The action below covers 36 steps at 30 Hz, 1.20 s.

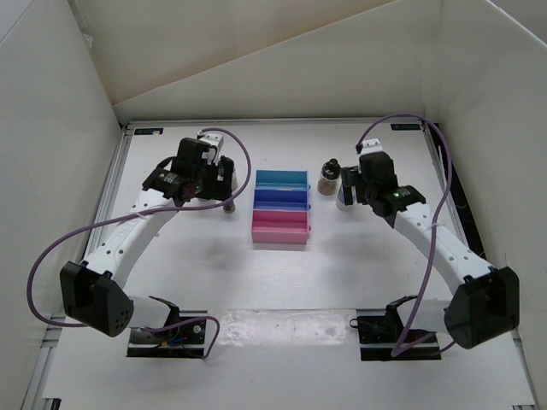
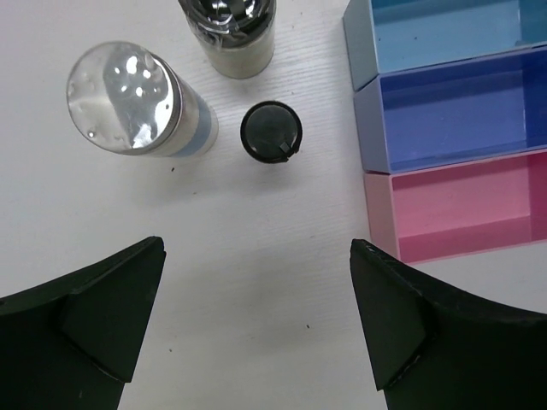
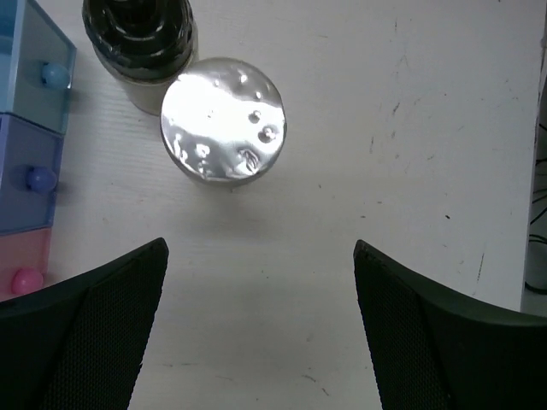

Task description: Organize the condiment bottles

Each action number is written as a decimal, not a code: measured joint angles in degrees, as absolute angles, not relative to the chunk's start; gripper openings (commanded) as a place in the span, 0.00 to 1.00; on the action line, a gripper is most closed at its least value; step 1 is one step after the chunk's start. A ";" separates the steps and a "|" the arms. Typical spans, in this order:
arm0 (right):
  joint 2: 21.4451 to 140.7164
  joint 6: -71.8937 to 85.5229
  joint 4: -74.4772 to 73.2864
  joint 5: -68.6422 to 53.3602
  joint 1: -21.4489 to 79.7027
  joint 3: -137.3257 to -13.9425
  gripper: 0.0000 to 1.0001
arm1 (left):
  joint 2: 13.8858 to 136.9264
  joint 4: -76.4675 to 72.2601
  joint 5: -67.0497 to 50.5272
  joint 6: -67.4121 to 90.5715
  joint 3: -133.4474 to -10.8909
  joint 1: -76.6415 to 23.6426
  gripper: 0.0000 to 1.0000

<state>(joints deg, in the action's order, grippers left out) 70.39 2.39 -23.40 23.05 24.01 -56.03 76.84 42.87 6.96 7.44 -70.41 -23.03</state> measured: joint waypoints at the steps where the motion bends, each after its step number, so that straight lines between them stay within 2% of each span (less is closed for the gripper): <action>1: 71.72 2.37 -23.27 22.31 23.35 -57.12 0.90 | 77.03 43.18 7.05 7.29 -71.37 -23.03 1.00; 12: 83.70 2.26 -20.34 16.25 21.06 -67.85 0.90 | 79.48 44.58 7.51 5.06 -76.88 -23.03 1.00; 15: 85.52 2.33 -19.84 15.59 21.06 -68.58 0.88 | 80.44 44.77 7.60 4.71 -77.43 -23.03 1.00; 24: 87.55 2.63 -19.70 14.66 20.34 -68.58 0.82 | 81.45 44.97 7.70 4.27 -77.43 -22.98 1.00; 33: 88.16 2.72 -19.59 14.41 18.92 -68.58 0.80 | 82.28 44.97 7.68 4.29 -77.52 -22.98 1.00; 36: 88.38 2.90 -19.62 14.26 18.57 -68.58 0.76 | 82.30 44.97 7.68 4.32 -77.58 -22.98 1.00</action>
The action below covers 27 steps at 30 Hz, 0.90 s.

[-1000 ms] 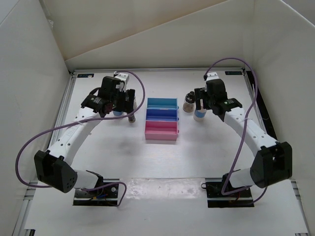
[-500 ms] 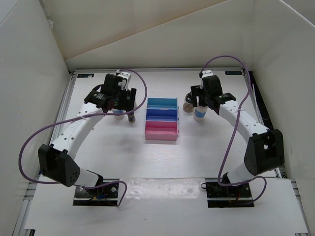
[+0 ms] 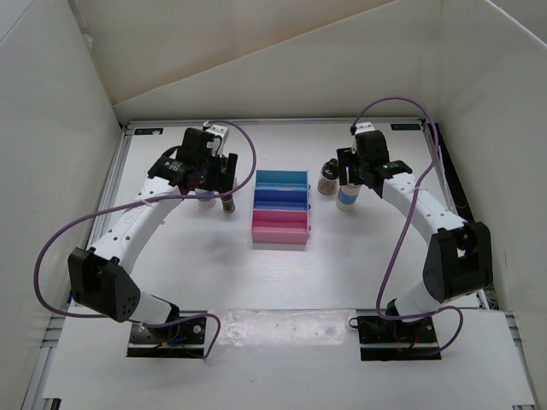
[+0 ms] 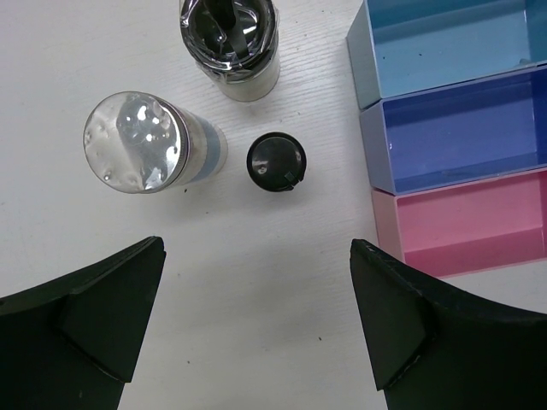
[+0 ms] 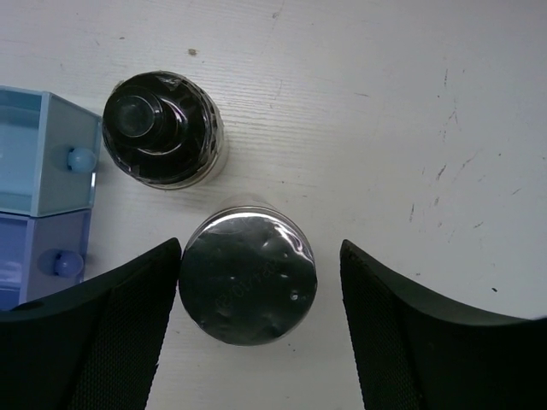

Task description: Organize the condiment bottles

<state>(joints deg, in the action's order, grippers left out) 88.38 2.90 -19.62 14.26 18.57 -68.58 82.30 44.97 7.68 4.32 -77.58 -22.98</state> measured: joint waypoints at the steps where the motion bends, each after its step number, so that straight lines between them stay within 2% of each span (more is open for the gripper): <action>1: 88.38 2.90 -19.62 14.13 18.46 -68.58 0.75 | 82.30 44.95 7.68 4.32 -77.65 -22.98 1.00; 6: 88.38 3.36 -19.59 13.30 18.37 -68.58 0.59 | 82.30 44.93 7.68 4.38 -77.76 -22.98 1.00; 10: 88.38 3.73 -19.62 13.37 18.48 -68.58 0.39 | 82.30 44.95 7.68 4.47 -77.76 -22.98 1.00; 11: 88.38 3.75 -19.64 13.47 18.55 -68.58 0.26 | 82.30 44.95 7.68 4.49 -77.76 -22.98 1.00; 13: 88.33 3.90 -19.73 14.00 19.11 -68.55 0.07 | 82.30 44.99 7.68 4.51 -77.76 -22.98 1.00; 14: 88.20 3.92 -19.81 14.46 19.49 -68.49 0.00 | 82.30 44.97 7.68 4.49 -77.76 -22.98 1.00; 27: 80.55 2.15 -25.65 24.21 29.34 -66.63 0.00 | 81.23 44.97 7.68 5.08 -77.71 -22.98 1.00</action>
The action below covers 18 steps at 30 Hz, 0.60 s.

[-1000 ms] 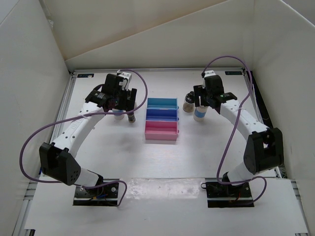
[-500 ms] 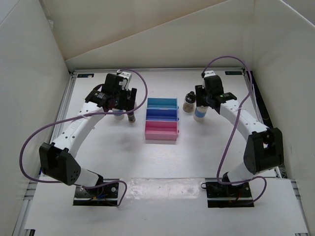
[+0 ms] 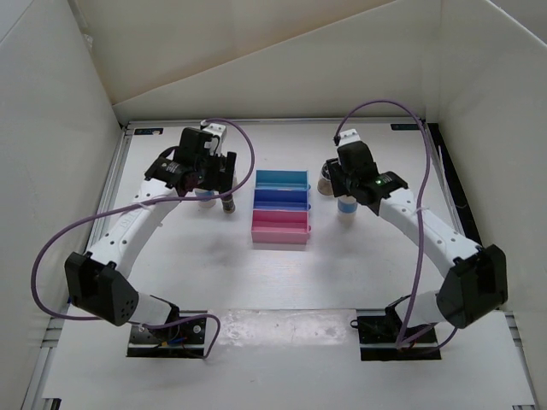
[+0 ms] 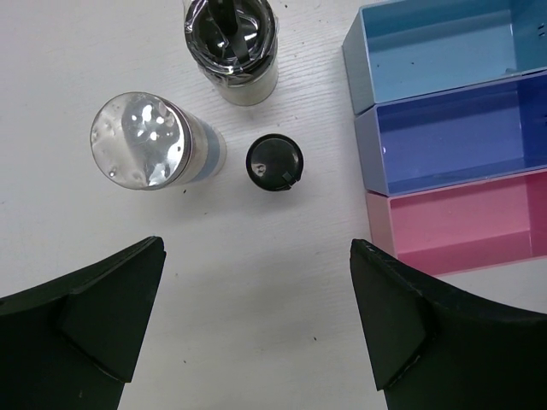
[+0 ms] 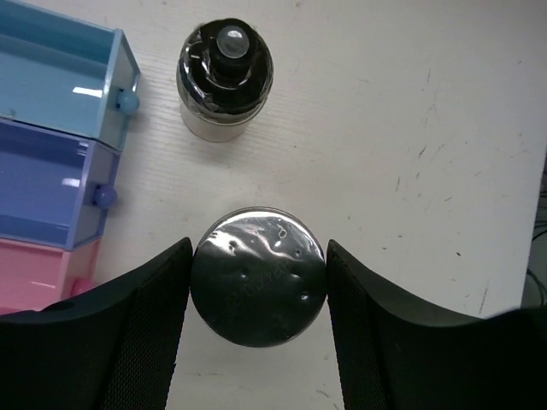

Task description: Organize the condiment bottles

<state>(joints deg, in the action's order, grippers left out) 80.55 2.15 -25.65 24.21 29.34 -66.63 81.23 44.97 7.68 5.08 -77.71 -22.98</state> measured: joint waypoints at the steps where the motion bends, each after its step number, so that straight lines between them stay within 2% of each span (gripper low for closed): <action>1: 79.40 1.93 -26.17 24.95 30.26 -66.63 0.00 | 80.97 44.97 7.66 5.19 -77.71 -22.98 1.00; 7: 73.95 1.08 -28.69 29.30 35.83 -67.64 0.00 | 79.22 44.97 7.62 5.65 -77.45 -22.98 1.00; 18: 69.36 1.02 -30.04 36.05 56.53 -71.26 0.00 | 76.60 45.25 7.57 6.04 -76.49 -22.98 1.00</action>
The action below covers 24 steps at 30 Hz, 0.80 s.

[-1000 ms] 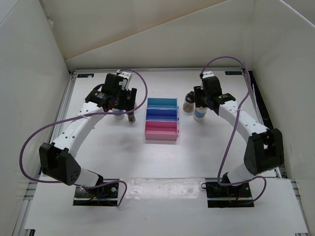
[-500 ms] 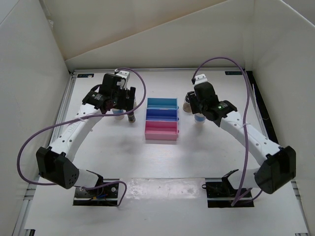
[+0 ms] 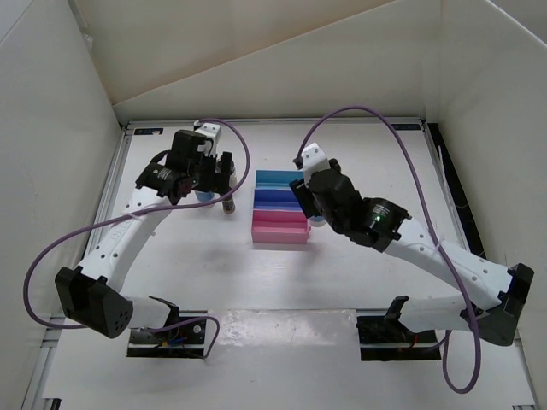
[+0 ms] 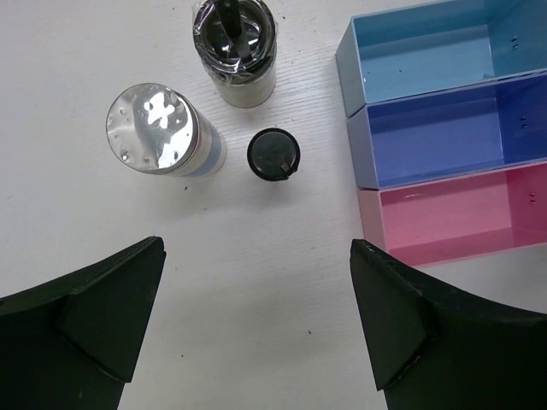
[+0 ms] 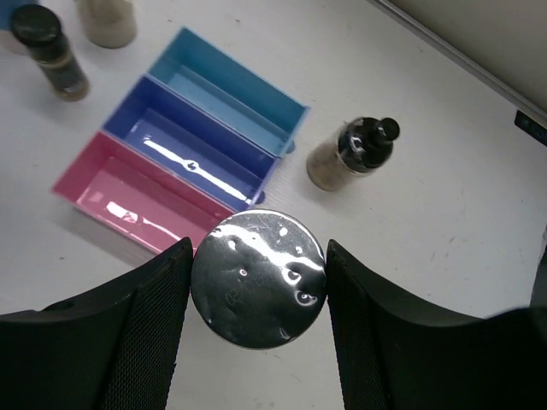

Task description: Organize the condiment bottles

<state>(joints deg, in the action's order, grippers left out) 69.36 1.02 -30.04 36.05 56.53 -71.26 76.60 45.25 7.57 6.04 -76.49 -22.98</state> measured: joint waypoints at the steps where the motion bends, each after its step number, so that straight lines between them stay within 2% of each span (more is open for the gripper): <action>1: 69.45 1.04 -30.06 36.29 57.89 -71.66 0.00 | 76.47 45.41 7.57 6.04 -76.49 -22.98 1.00; 9: 69.95 1.34 -27.99 36.05 61.10 -72.77 0.00 | 75.31 45.93 7.60 6.04 -76.16 -22.98 1.00; 24: 74.67 2.87 -16.08 27.77 57.04 -64.49 0.00 | 75.11 45.84 8.19 4.93 -75.02 -22.98 1.00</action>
<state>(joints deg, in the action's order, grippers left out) 74.67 2.87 -16.08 27.77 57.04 -64.49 75.11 45.84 8.19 4.93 -75.02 -22.98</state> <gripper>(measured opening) 0.636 0.998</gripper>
